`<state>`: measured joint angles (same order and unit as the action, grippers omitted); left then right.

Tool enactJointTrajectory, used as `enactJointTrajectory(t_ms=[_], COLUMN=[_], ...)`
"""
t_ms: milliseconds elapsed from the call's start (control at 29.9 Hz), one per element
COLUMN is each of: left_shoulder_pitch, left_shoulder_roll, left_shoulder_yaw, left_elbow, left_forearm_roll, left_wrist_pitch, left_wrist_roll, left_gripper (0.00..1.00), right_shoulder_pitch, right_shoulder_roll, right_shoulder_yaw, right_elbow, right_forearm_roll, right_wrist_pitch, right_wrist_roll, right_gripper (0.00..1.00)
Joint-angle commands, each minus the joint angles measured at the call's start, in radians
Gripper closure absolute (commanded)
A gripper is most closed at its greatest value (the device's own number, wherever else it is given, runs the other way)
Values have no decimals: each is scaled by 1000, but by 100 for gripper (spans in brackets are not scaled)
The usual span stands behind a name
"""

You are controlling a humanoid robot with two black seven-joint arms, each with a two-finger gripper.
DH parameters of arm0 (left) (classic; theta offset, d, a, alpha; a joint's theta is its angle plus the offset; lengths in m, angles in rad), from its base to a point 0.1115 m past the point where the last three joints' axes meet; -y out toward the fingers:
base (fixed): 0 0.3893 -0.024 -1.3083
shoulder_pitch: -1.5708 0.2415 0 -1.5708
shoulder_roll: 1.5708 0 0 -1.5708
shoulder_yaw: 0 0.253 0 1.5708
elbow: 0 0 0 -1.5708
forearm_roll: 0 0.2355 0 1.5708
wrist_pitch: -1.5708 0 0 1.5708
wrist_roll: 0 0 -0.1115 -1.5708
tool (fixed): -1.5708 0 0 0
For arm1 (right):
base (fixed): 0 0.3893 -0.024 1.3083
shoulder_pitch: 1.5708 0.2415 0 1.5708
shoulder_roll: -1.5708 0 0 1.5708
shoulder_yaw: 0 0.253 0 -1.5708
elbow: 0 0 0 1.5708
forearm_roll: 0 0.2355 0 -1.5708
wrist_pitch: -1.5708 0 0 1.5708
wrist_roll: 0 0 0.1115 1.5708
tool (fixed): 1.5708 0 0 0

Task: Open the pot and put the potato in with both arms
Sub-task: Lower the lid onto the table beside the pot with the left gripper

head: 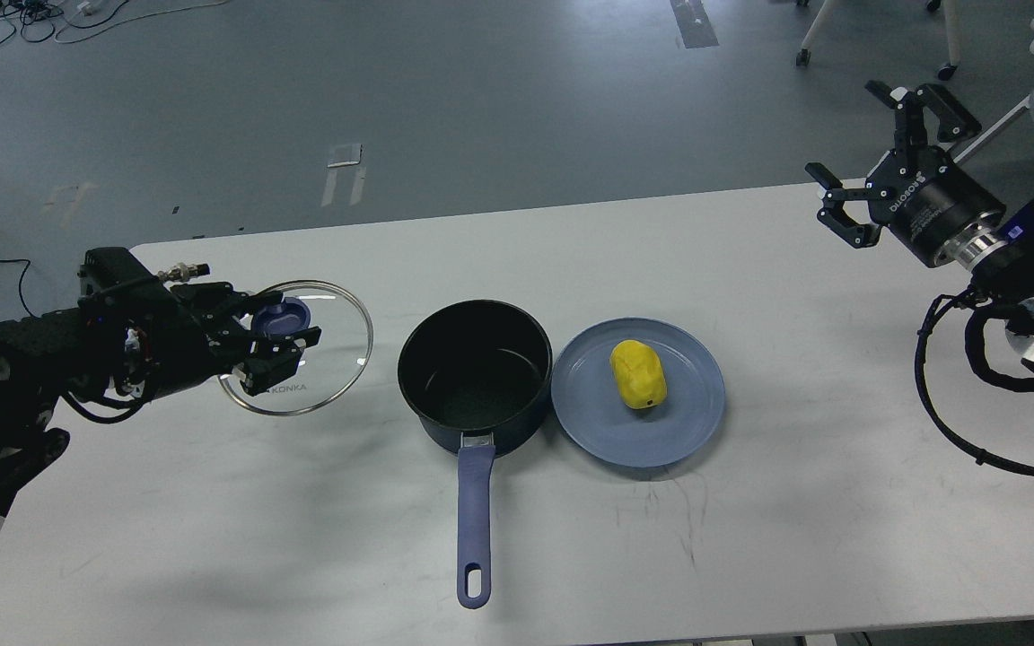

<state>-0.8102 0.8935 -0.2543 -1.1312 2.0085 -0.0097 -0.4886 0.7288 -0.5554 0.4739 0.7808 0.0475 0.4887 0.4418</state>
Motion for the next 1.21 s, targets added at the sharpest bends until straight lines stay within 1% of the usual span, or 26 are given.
enactJointTrajectory(t_ms=[0,301,636,737,904,938,1005,1038,1105,1172], left_shoulder_pitch=[39,100,128,131,143,143,143,141,143,143], left_shoulder_roll=[-5,-79,-85,-106,-131,-140,-145,-143,-143,-142], left_shoulder_yaw=[-6,-2,0,1,1,1,0,0,1,1], left_elbow=[16,177,203,226,258,258,260,260,260,260], left_forearm_roll=[-2,1,1,1,1,-1,-2,-2,-1,-2], left_wrist_pitch=[17,63,68,74,76,77,76,76,76,76], left_wrist_roll=[0,0,0,0,0,0,0,0,0,0], left_gripper=[63,62,60,55,52,50,35,25,23,15], right_shoulder_pitch=[0,-2,-5,-6,-5,-6,-9,-11,-11,-11], right_shoulder_roll=[2,-5,-5,-6,-6,-6,-8,-8,-8,-8], right_shoulder_yaw=[0,0,0,0,0,-1,-1,-1,-1,-1], right_elbow=[0,0,0,0,0,0,0,0,0,0], right_forearm_roll=[-2,0,0,0,0,-2,0,0,0,0], right_wrist_pitch=[0,0,0,0,0,0,0,0,0,0], right_wrist_roll=[0,0,0,0,0,0,0,0,0,0], right_gripper=[0,0,0,0,0,0,0,0,0,0])
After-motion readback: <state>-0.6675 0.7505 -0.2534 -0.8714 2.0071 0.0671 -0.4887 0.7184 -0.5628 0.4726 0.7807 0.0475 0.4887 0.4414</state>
